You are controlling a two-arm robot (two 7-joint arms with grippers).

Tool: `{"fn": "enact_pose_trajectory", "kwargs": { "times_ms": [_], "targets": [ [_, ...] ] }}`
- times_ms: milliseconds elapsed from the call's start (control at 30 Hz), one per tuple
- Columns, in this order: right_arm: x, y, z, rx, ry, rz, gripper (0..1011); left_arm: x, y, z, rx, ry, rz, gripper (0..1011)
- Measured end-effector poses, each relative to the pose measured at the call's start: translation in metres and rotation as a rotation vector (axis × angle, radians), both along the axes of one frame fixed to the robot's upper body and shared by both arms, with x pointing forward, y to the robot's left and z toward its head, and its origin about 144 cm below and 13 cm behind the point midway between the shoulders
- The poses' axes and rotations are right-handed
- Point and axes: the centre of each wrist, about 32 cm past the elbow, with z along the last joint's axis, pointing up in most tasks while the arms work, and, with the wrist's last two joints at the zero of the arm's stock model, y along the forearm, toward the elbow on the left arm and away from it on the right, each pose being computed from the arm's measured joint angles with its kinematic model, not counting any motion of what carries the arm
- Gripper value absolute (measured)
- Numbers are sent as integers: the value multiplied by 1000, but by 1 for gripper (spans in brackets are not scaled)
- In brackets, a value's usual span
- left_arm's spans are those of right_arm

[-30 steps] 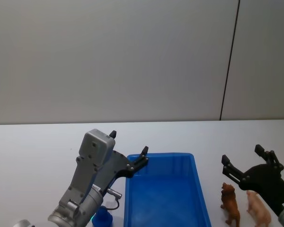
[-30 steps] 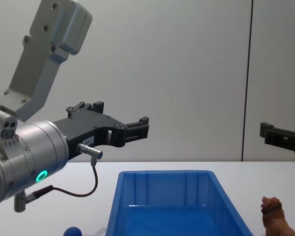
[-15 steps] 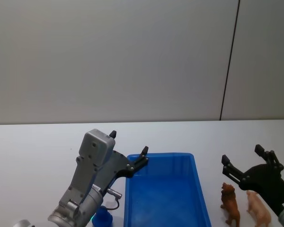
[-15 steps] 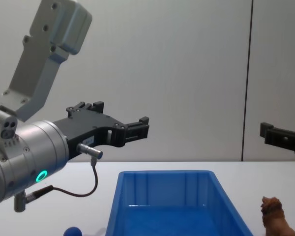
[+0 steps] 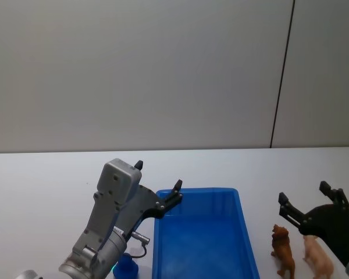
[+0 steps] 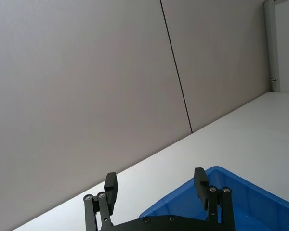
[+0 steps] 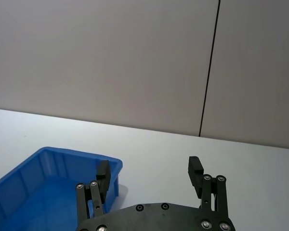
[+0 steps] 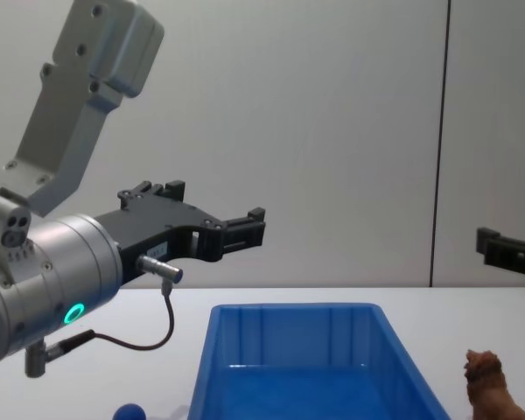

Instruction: Pick up the two dolls from the table and place them into the box.

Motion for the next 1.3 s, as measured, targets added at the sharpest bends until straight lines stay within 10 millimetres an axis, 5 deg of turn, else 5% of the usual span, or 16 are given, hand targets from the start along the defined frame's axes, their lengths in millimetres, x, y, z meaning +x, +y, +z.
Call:
{"fn": "enact_pose_trajectory", "kwargs": {
  "times_ms": [1300],
  "targets": [
    [-17,-24,-32,-80,259,-124,1001,0,0,0,0,0,0,1002]
  ]
}}
